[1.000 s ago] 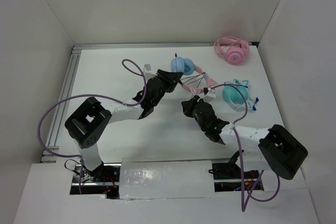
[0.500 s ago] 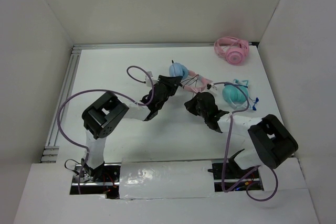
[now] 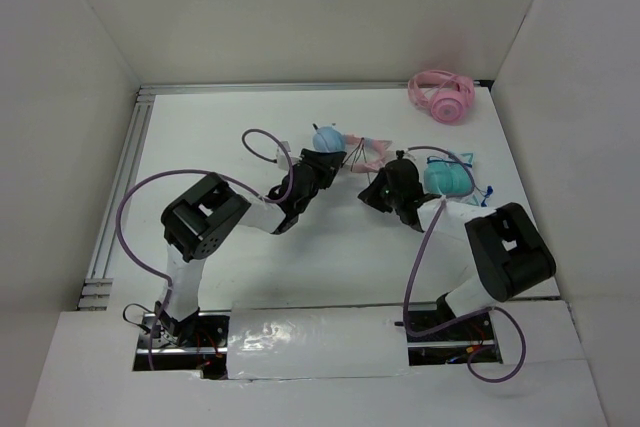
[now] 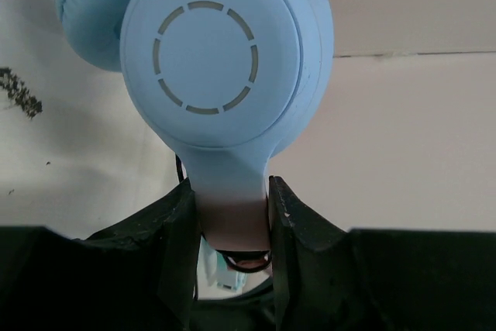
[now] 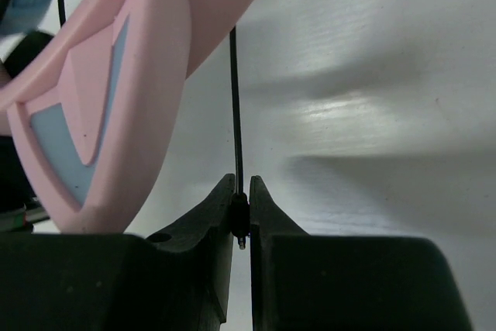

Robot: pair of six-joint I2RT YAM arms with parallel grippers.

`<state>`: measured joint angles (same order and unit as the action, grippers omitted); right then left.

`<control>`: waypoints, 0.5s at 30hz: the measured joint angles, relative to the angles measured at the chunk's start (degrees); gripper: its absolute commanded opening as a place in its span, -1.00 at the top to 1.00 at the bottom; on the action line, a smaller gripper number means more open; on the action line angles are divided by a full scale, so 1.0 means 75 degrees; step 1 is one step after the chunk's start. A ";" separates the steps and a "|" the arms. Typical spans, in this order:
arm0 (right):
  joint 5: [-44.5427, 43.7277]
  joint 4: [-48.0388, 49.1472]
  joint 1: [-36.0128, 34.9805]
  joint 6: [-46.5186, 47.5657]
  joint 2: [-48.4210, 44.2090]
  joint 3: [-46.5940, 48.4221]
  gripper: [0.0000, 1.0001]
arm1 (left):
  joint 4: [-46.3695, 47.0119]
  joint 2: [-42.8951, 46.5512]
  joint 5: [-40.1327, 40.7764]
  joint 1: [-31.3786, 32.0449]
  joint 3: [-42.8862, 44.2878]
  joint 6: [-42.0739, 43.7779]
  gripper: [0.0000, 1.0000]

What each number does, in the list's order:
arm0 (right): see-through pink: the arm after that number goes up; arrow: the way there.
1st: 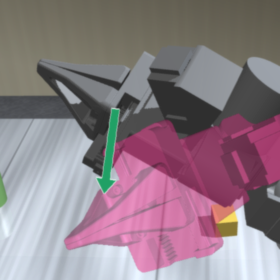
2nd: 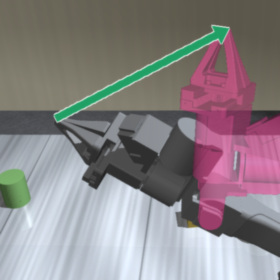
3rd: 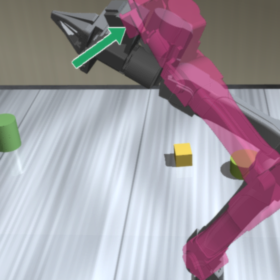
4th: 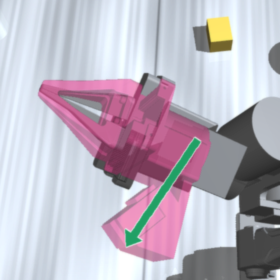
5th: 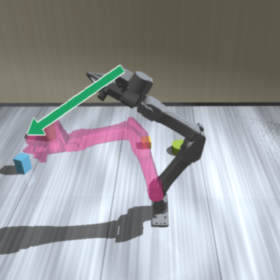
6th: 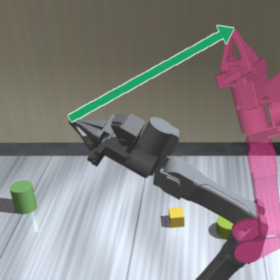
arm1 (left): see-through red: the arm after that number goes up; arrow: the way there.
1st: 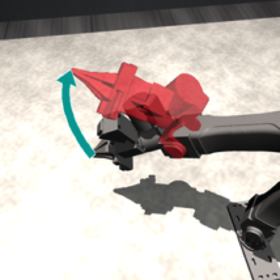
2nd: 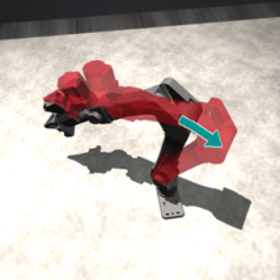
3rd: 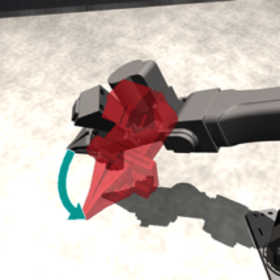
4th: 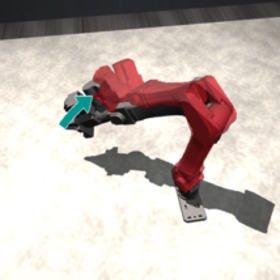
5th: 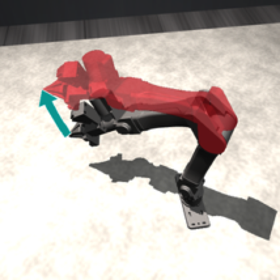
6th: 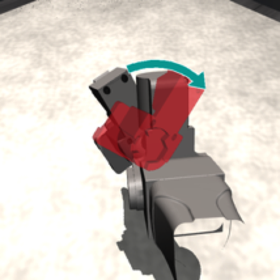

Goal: Wrap the headphones

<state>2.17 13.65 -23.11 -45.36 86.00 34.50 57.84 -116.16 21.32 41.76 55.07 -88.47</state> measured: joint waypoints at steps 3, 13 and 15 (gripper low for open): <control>0.0210 -0.0195 0.0227 0.0230 0.0111 0.0207 1.00 | -0.0035 0.0000 -0.0259 0.0000 -0.0108 -0.0154 0.91; 0.0662 -0.0941 0.0542 0.0927 0.0801 0.0828 1.00 | -0.0332 0.0061 -0.0775 -0.0058 -0.0315 0.0216 0.58; 0.0688 -0.0979 0.0595 0.0927 0.1035 0.0933 1.00 | -0.0653 0.0137 -0.0912 -0.0076 -0.0262 0.0408 0.36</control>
<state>7.33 6.31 -18.65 -38.41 93.76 41.50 52.95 -115.13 14.48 41.19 53.10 -85.41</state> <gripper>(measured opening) 0.152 0.489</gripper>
